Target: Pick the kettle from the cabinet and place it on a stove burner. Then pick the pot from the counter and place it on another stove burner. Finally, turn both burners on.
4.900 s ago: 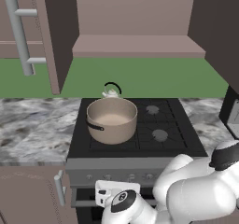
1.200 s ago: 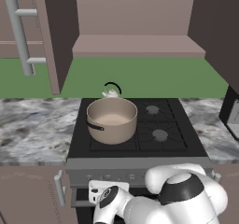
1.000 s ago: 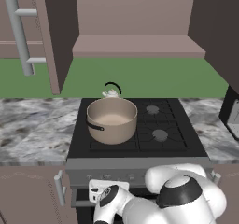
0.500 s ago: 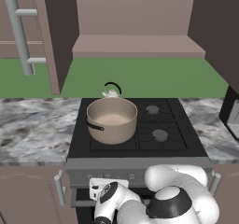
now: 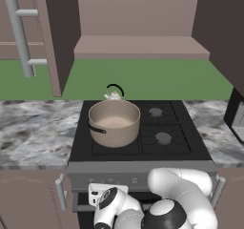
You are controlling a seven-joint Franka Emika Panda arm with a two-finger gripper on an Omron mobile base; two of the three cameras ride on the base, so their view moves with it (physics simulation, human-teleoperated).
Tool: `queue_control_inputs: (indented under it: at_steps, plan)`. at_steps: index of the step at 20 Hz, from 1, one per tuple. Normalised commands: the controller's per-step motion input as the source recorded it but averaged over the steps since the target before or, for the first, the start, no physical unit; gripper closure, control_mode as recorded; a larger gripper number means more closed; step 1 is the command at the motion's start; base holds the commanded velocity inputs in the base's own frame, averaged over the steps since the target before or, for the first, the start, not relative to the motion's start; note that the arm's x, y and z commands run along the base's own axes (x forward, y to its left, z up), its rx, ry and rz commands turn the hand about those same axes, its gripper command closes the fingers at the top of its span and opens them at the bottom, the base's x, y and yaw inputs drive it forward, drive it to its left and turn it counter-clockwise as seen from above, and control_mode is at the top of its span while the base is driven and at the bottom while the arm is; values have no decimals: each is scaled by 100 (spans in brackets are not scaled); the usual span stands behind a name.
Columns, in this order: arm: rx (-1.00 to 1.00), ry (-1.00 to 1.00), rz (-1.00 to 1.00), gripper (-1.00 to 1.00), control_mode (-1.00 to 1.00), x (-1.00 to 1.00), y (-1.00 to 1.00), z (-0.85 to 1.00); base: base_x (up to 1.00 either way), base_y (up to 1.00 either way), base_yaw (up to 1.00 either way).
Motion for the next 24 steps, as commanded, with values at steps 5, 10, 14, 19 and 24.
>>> queue_control_inputs:
  at_steps: [5,10,14,19,24]
  plan:
    - [0,0,0,-100,-100,8,0,-10,0,0,0]
    - [0,-1,0,-100,-100,8,0,-5,0,0,0]
    - [0,-2,0,-100,-100,2,0,0,0,0,0]
    - [0,-2,0,100,-100,9,0,0,0,0,0]
    - [0,-2,0,100,-100,13,0,0,0,0,0]
